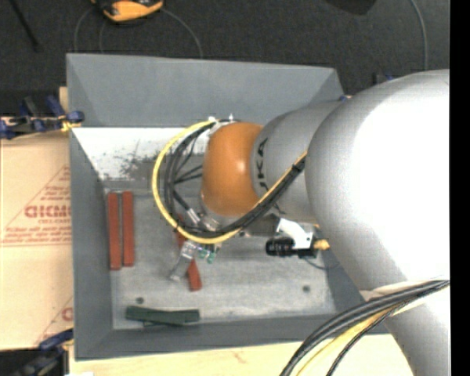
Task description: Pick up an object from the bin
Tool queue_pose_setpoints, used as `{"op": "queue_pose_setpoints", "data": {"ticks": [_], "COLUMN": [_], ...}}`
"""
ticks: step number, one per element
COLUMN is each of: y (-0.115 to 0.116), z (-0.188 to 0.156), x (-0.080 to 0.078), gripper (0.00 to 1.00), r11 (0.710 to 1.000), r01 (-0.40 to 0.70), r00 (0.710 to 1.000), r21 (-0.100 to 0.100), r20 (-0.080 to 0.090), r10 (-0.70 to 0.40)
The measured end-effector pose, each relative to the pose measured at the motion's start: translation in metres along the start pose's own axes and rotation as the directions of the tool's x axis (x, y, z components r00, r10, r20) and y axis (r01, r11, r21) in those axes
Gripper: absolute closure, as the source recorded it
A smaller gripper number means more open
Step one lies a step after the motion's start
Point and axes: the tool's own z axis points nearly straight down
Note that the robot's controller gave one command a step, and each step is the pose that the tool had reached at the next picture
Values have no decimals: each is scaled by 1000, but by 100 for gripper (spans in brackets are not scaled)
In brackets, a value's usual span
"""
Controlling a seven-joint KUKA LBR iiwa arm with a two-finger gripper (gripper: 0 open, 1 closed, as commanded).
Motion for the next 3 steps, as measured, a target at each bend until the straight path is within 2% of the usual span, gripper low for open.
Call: {"op": "queue_pose_setpoints", "data": {"ticks": [1,2,3], "y": [7,8,7], "z": [3,2,-2], "x": [-12,-14,-14], "gripper": [100,100,100], "r11": [672,575,497], "r01": [741,818,868], "r00": [672,575,497], "r21": [1,1,0], "r20": [2,2,0], "r10": [-741,-818,-868]}}
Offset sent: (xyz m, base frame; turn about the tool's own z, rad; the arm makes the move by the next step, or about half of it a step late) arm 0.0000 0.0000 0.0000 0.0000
